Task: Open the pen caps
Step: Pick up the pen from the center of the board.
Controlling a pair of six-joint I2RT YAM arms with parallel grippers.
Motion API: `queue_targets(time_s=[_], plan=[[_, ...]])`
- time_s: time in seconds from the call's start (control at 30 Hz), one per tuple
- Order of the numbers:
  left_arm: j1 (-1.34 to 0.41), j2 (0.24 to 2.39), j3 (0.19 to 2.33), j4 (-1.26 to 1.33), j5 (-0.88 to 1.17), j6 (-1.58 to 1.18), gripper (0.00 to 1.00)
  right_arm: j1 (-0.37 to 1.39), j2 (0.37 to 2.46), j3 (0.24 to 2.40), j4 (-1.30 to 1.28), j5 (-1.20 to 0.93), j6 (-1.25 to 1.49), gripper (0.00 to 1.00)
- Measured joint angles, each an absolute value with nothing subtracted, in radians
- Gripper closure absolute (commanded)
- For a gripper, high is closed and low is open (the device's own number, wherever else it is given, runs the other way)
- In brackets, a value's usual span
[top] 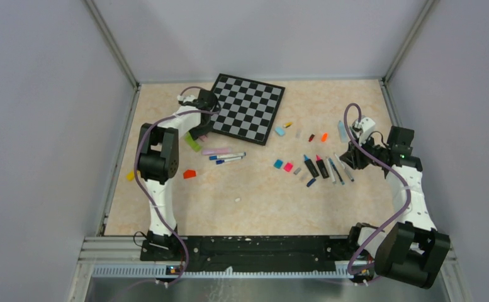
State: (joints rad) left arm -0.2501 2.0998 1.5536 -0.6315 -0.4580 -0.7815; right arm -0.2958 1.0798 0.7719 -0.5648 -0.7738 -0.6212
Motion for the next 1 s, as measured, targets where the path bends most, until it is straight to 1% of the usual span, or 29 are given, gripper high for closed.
queue_targets(time_s=[0.2,0.3,0.5,0.67,0.83,1.0], plan=[[-0.226,2.104,1.560,-0.621,-0.431,-0.757,0.50,-0.296,1.080,0.772,-0.565,-0.774,-0.621,0.69],[-0.223,2.104,1.560,-0.620,-0.419,-0.754,0.52,-0.296,1.080,0.772,-0.565,-0.774,-0.622,0.69],[-0.217,2.085,1.525,-0.579,-0.377,-0.764,0.63,-0.296,1.078,0.772,-0.565,-0.773,-0.625,0.69],[-0.214,2.077,1.514,-0.574,-0.352,-0.764,0.77,-0.296,1.073,0.772,-0.565,-0.773,-0.626,0.69],[-0.213,2.065,1.502,-0.572,-0.332,-0.754,0.83,-0.296,1.073,0.772,-0.565,-0.773,-0.627,0.69],[-0.217,2.006,1.427,-0.557,-0.281,-0.733,0.90,-0.296,1.072,0.772,-0.565,-0.774,-0.627,0.69]])
